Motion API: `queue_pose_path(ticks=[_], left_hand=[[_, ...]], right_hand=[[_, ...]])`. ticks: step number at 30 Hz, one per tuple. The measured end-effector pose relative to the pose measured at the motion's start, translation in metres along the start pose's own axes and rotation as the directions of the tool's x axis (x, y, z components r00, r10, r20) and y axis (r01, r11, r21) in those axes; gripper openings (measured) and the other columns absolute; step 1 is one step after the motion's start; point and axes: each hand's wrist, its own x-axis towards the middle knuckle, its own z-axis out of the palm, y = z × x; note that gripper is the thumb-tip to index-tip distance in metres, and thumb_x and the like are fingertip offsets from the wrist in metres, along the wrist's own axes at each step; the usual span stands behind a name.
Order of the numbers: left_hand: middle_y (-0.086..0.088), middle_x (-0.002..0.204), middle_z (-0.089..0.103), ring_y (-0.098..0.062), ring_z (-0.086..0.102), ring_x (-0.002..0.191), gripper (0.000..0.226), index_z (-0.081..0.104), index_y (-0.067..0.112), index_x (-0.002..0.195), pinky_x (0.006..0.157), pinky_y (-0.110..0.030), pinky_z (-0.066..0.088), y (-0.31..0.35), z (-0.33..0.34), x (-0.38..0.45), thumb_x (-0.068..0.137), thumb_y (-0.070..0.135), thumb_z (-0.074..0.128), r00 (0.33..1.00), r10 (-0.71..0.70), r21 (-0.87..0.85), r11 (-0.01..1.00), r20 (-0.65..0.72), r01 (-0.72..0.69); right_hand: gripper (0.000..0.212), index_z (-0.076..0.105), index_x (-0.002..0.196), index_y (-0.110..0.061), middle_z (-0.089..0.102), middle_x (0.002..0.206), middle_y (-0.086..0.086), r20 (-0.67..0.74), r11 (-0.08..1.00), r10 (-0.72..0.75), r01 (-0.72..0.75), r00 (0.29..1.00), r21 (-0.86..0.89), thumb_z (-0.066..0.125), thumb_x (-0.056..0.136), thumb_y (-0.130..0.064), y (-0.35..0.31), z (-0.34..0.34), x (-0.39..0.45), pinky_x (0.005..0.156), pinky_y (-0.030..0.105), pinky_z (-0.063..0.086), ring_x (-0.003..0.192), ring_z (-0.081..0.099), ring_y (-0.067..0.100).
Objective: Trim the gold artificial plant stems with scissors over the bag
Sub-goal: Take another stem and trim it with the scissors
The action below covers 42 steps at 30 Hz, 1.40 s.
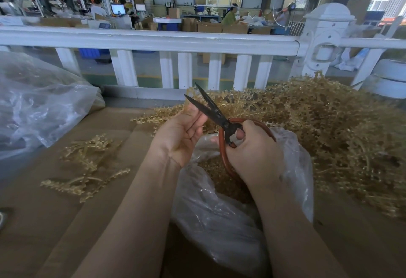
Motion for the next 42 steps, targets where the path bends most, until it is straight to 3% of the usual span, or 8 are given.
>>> queue_pose_path(ticks=[5, 9, 16, 26, 31, 38, 42], left_hand=[[0.004, 0.084, 0.077, -0.002, 0.073, 0.075, 0.009, 0.068, 0.017, 0.091, 0.055, -0.012, 0.051, 0.0009, -0.0005, -0.0004, 0.095, 0.015, 0.061, 1.000, -0.015, -0.006, 1.000, -0.005, 0.015], [0.003, 0.085, 0.078, -0.003, 0.073, 0.074, 0.010, 0.069, 0.017, 0.091, 0.055, -0.011, 0.051, 0.0016, -0.0014, -0.0003, 0.095, 0.014, 0.060, 1.000, 0.003, 0.008, 1.000, 0.003, -0.003], [0.000, 0.091, 0.077, -0.006, 0.072, 0.077, 0.008, 0.070, 0.015, 0.094, 0.060, -0.013, 0.051, 0.0013, -0.0034, 0.0020, 0.088, 0.019, 0.067, 0.998, 0.060, 0.058, 0.997, 0.001, -0.060], [0.002, 0.088, 0.076, -0.005, 0.072, 0.077, 0.010, 0.068, 0.015, 0.099, 0.061, -0.014, 0.053, 0.0015, -0.0063, 0.0045, 0.095, 0.010, 0.060, 0.995, 0.098, 0.103, 0.990, -0.028, -0.095], [0.000, 0.097, 0.076, -0.005, 0.072, 0.082, 0.010, 0.068, 0.015, 0.101, 0.065, -0.013, 0.052, 0.0010, -0.0045, 0.0037, 0.095, 0.011, 0.061, 0.997, 0.075, 0.092, 0.993, -0.016, -0.073], [0.003, 0.091, 0.077, -0.004, 0.072, 0.079, 0.017, 0.069, 0.014, 0.110, 0.068, -0.014, 0.052, 0.0032, -0.0017, 0.0009, 0.095, 0.017, 0.062, 0.998, 0.070, 0.071, 0.995, -0.001, -0.069], [0.003, 0.093, 0.077, -0.004, 0.072, 0.081, 0.018, 0.069, 0.015, 0.111, 0.068, -0.014, 0.053, 0.0036, -0.0015, 0.0003, 0.095, 0.017, 0.061, 0.998, 0.065, 0.060, 0.996, 0.002, -0.065]], right_hand=[[0.056, 0.027, 0.070, -0.031, 0.031, 0.059, -0.018, 0.000, 1.000, -0.004, 0.004, 1.000, 0.022, 0.070, 0.082, -0.066, 0.0007, 0.0000, -0.0018, 0.045, 0.023, 0.022, 0.050, 0.031, -0.001], [0.049, 0.042, 0.080, -0.027, 0.050, 0.068, -0.013, 0.010, 1.000, -0.011, 0.011, 1.000, -0.007, 0.066, 0.083, -0.070, 0.0015, 0.0006, -0.0009, 0.048, 0.028, 0.037, 0.060, 0.051, 0.012], [0.049, 0.049, 0.081, -0.026, 0.054, 0.074, -0.015, 0.028, 1.000, 0.004, -0.004, 1.000, -0.003, 0.065, 0.081, -0.072, 0.0032, 0.0015, 0.0002, 0.054, 0.028, 0.039, 0.066, 0.053, 0.010], [0.046, 0.046, 0.085, -0.027, 0.055, 0.071, -0.011, 0.074, 1.000, 0.019, -0.018, 0.997, -0.004, 0.064, 0.086, -0.069, 0.0011, 0.0008, -0.0005, 0.056, 0.033, 0.051, 0.063, 0.056, 0.011], [0.050, 0.040, 0.078, -0.029, 0.042, 0.066, -0.017, 0.057, 0.999, 0.032, -0.033, 0.998, 0.008, 0.066, 0.083, -0.071, 0.0022, 0.0017, 0.0000, 0.050, 0.028, 0.036, 0.059, 0.047, 0.006], [0.061, 0.027, 0.064, -0.031, 0.036, 0.055, -0.016, -0.030, 1.000, 0.004, -0.003, 1.000, 0.018, 0.071, 0.078, -0.071, 0.0018, 0.0013, -0.0004, 0.044, 0.021, 0.022, 0.049, 0.033, -0.003], [0.054, 0.038, 0.069, -0.027, 0.035, 0.058, -0.018, -0.072, 1.000, -0.005, 0.003, 0.997, -0.017, 0.078, 0.078, -0.063, 0.0015, 0.0041, -0.0001, 0.045, 0.018, 0.017, 0.047, 0.029, -0.001]])
